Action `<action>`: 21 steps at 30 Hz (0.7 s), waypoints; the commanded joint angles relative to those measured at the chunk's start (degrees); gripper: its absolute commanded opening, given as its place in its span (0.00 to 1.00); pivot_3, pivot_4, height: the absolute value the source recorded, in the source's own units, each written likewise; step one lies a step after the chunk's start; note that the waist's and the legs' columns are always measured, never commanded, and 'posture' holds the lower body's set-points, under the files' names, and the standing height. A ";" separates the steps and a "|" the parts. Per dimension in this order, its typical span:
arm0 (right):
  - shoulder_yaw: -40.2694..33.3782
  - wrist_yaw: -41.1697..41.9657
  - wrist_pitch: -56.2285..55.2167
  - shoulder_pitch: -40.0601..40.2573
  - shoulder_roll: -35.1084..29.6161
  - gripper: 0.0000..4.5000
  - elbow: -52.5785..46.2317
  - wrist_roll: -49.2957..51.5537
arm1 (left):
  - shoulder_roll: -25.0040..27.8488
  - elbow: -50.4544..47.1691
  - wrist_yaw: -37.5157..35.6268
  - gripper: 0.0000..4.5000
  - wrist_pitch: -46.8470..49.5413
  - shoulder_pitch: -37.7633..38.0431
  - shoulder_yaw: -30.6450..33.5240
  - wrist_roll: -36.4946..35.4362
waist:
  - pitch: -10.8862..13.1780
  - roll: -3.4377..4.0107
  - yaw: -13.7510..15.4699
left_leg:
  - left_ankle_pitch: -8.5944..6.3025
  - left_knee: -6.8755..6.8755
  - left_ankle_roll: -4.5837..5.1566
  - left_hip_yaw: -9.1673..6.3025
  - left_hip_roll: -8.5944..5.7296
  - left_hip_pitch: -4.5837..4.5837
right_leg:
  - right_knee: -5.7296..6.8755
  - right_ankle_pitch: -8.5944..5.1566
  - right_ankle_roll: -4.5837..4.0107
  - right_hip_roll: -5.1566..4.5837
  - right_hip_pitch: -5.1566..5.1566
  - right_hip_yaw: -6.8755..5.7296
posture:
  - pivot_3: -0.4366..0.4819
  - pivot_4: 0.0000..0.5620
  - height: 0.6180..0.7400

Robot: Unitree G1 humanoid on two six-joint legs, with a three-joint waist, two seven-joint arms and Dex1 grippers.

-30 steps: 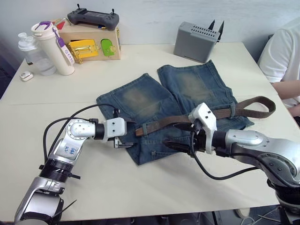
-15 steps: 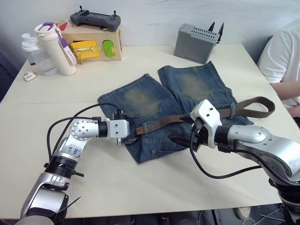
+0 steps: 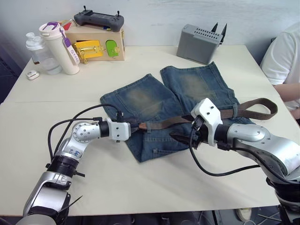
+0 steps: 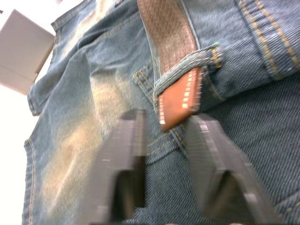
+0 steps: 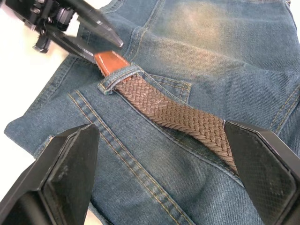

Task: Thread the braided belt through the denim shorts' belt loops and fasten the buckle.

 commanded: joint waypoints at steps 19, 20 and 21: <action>-7.77 9.22 -3.98 6.02 -8.07 0.01 6.66 -7.70 | 3.94 -0.48 3.91 0.00 -5.44 0.63 0.42 4.44 | 0.00 0.00 -0.07 | 0.00 0.01 0.01 0.04 0.00 0.03 | 0.03 0.00 0.00 0.02 0.00 0.03 | 0.48 0.27 0.96; -7.34 8.94 -4.22 6.77 -7.48 0.01 8.12 -8.50 | 4.34 -0.57 4.01 0.00 -5.52 0.76 0.63 4.55 | 0.00 0.00 -0.07 | 0.00 0.01 0.01 0.05 0.00 0.04 | 0.04 0.00 0.00 0.03 0.00 0.03 | 0.48 0.27 0.96; -5.98 8.97 -5.66 7.48 -7.52 0.01 9.87 -10.55 | 4.73 -0.65 4.07 0.00 -5.52 0.89 0.87 4.52 | 0.00 -0.01 -0.10 | 0.00 0.01 0.01 0.04 0.01 0.04 | 0.03 0.00 0.00 0.04 0.01 0.03 | 0.48 0.27 0.96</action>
